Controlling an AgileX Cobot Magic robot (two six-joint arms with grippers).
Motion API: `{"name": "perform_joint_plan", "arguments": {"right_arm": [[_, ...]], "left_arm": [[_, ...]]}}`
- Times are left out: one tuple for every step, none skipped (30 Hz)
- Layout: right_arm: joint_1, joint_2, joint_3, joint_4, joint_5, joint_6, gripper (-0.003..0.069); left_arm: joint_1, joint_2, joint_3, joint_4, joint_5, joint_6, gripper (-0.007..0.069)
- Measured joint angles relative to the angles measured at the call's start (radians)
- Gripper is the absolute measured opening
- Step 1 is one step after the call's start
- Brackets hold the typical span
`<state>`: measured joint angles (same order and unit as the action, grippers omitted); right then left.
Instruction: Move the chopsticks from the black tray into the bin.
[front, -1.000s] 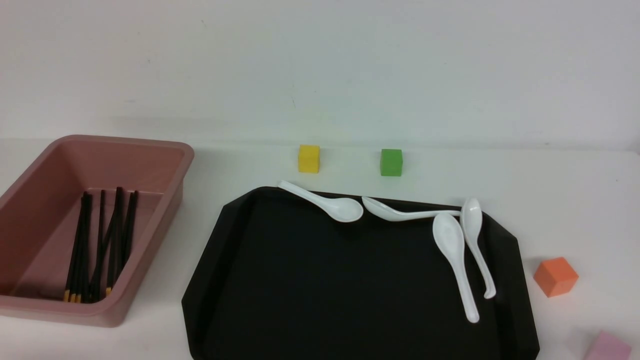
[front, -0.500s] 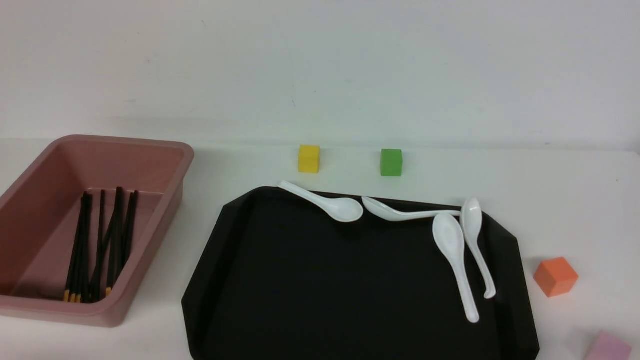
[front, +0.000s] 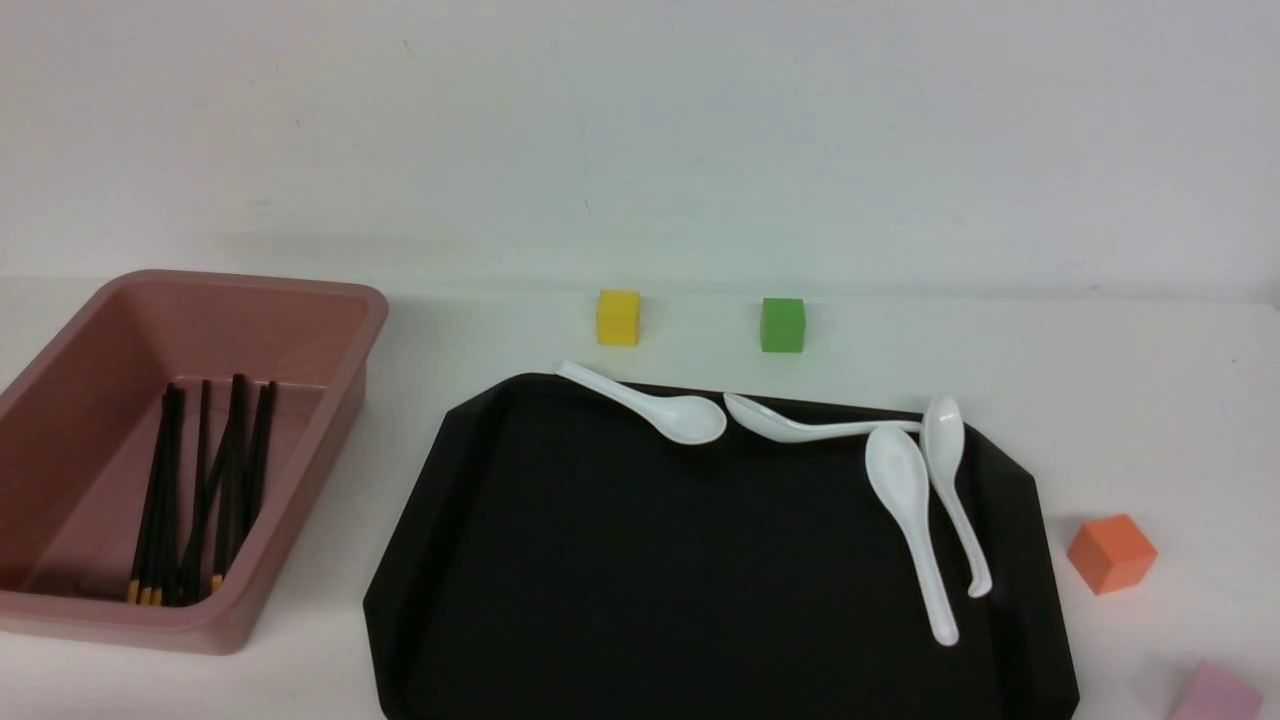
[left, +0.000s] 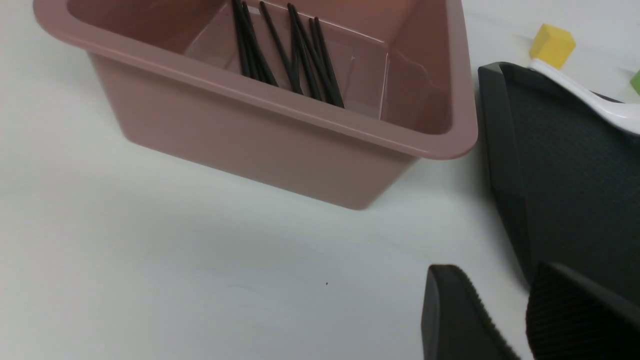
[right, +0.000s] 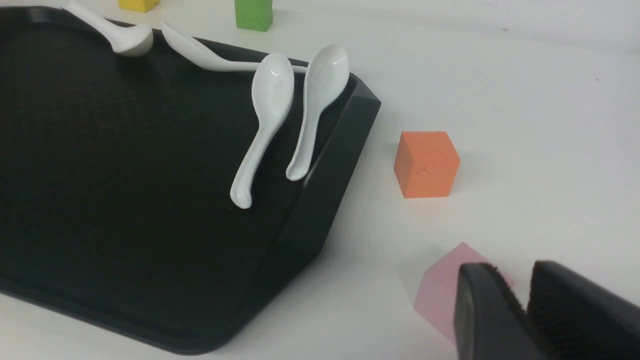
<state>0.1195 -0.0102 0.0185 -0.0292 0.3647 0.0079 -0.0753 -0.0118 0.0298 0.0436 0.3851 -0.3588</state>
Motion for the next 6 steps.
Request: {"name": "perform_joint_plan", "arguments": {"right_arm": [[0.0,0.0,0.0,0.0,0.0,0.0,0.0163],[0.0,0.0,0.0,0.0,0.0,0.0,0.0164],[0.0,0.0,0.0,0.0,0.0,0.0,0.0167],[0.0,0.0,0.0,0.0,0.0,0.0,0.0167],[0.0,0.0,0.0,0.0,0.0,0.0,0.0168],[0.0,0.0,0.0,0.0,0.0,0.0,0.017]], "left_arm": [[0.0,0.0,0.0,0.0,0.0,0.0,0.0238],[0.0,0.0,0.0,0.0,0.0,0.0,0.0238],[0.0,0.0,0.0,0.0,0.0,0.0,0.0238],[0.0,0.0,0.0,0.0,0.0,0.0,0.0238],[0.0,0.0,0.0,0.0,0.0,0.0,0.0238],[0.0,0.0,0.0,0.0,0.0,0.0,0.0238]]}}
